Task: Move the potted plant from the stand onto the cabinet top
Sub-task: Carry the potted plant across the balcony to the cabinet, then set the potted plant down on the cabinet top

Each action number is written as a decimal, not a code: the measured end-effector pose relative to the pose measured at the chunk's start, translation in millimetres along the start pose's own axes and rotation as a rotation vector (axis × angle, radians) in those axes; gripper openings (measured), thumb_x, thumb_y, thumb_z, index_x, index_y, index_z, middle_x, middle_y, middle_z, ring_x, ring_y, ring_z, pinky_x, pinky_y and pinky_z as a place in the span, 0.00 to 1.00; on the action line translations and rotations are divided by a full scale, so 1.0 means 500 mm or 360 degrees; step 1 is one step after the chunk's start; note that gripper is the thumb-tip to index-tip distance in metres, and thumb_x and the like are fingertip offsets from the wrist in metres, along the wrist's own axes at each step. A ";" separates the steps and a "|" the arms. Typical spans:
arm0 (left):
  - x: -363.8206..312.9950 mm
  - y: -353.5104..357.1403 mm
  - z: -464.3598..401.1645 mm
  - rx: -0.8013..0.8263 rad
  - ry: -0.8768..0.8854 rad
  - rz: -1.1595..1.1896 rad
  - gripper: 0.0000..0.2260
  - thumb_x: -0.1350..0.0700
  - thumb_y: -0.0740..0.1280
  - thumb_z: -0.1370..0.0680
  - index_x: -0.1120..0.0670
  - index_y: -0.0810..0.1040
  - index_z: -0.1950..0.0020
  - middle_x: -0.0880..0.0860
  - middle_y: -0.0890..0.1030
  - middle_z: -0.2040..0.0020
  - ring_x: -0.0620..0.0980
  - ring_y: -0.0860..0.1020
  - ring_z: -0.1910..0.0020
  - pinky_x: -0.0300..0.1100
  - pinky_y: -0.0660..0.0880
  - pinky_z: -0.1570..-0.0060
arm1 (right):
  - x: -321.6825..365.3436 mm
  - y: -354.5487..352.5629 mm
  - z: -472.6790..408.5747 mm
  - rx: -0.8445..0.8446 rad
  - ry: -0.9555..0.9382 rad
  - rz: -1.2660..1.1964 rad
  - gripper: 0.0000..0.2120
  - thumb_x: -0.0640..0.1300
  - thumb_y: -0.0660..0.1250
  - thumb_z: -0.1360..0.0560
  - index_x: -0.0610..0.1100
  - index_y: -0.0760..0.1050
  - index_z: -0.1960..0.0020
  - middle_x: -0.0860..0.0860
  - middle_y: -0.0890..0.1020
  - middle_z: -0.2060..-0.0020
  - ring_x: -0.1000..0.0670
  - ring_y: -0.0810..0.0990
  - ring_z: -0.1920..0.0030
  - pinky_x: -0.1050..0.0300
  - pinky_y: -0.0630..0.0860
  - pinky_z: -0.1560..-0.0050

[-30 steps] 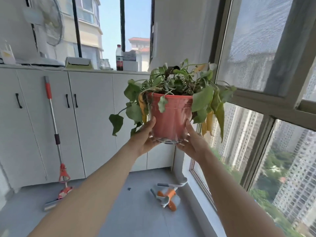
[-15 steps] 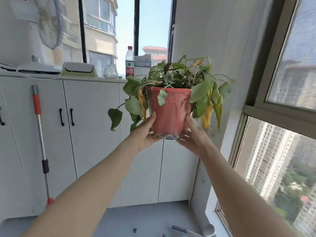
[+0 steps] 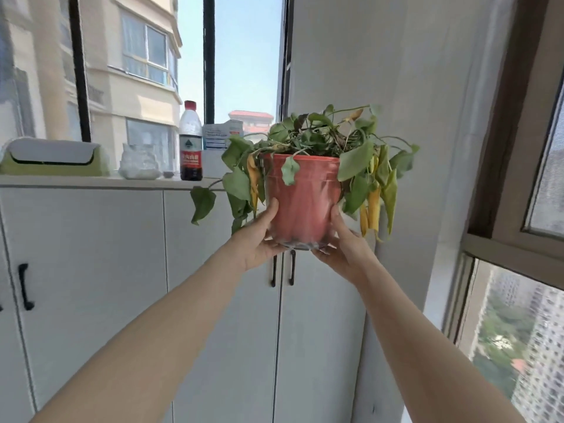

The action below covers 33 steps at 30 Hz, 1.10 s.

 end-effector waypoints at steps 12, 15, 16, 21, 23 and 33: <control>-0.097 0.012 -0.347 -0.0049 0.0236 -0.0102 0.27 0.42 0.71 0.39 0.55 0.71 0.48 0.58 0.75 0.41 0.58 0.74 0.38 0.54 0.74 0.40 | 0.105 -0.029 -0.383 0.0256 -0.0115 0.0083 0.33 0.62 0.74 0.46 0.39 0.76 0.51 0.45 0.84 0.55 0.49 0.85 0.57 0.58 0.80 0.62; -0.130 0.000 -0.405 -0.0091 0.0265 -0.0189 0.23 0.41 0.70 0.38 0.54 0.72 0.50 0.58 0.75 0.41 0.57 0.75 0.39 0.56 0.75 0.40 | 0.112 -0.017 -0.450 0.0352 -0.0156 0.0130 0.28 0.63 0.70 0.40 0.42 0.76 0.52 0.47 0.83 0.52 0.49 0.83 0.51 0.58 0.80 0.59; -0.142 -0.003 -0.425 -0.0098 0.0269 -0.0191 0.25 0.41 0.71 0.39 0.54 0.72 0.50 0.57 0.75 0.41 0.57 0.76 0.40 0.55 0.77 0.44 | 0.114 -0.013 -0.472 0.0384 -0.0179 0.0149 0.25 0.63 0.69 0.37 0.43 0.76 0.52 0.48 0.84 0.52 0.50 0.83 0.50 0.58 0.80 0.57; -0.171 -0.023 -0.509 -0.0066 0.0268 -0.0163 0.28 0.43 0.73 0.42 0.54 0.74 0.47 0.56 0.77 0.41 0.55 0.77 0.43 0.49 0.82 0.61 | 0.117 -0.002 -0.560 0.0435 -0.0234 0.0198 0.19 0.60 0.61 0.28 0.44 0.74 0.50 0.50 0.82 0.50 0.51 0.80 0.47 0.55 0.76 0.46; -0.183 -0.036 -0.546 -0.0094 0.0282 -0.0281 0.26 0.41 0.72 0.40 0.53 0.75 0.48 0.55 0.79 0.43 0.53 0.78 0.44 0.48 0.82 0.61 | 0.116 0.002 -0.592 0.0449 -0.0246 0.0199 0.18 0.59 0.60 0.28 0.45 0.75 0.51 0.50 0.82 0.51 0.52 0.80 0.47 0.54 0.75 0.43; -0.210 -0.107 -0.673 -0.0115 0.0264 -0.0860 0.24 0.36 0.64 0.33 0.49 0.75 0.45 0.48 0.81 0.48 0.49 0.81 0.50 0.46 0.74 0.41 | 0.104 -0.001 -0.720 0.0311 -0.0345 0.0646 0.30 0.62 0.55 0.26 0.41 0.66 0.35 0.46 0.78 0.42 0.47 0.77 0.42 0.49 0.70 0.34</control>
Point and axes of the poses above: each hand's wrist, its own z-axis away from the middle knuckle, its own y-axis out of the palm, x = y × z, the point moved 6 cm from there along -z, towards the middle knuckle
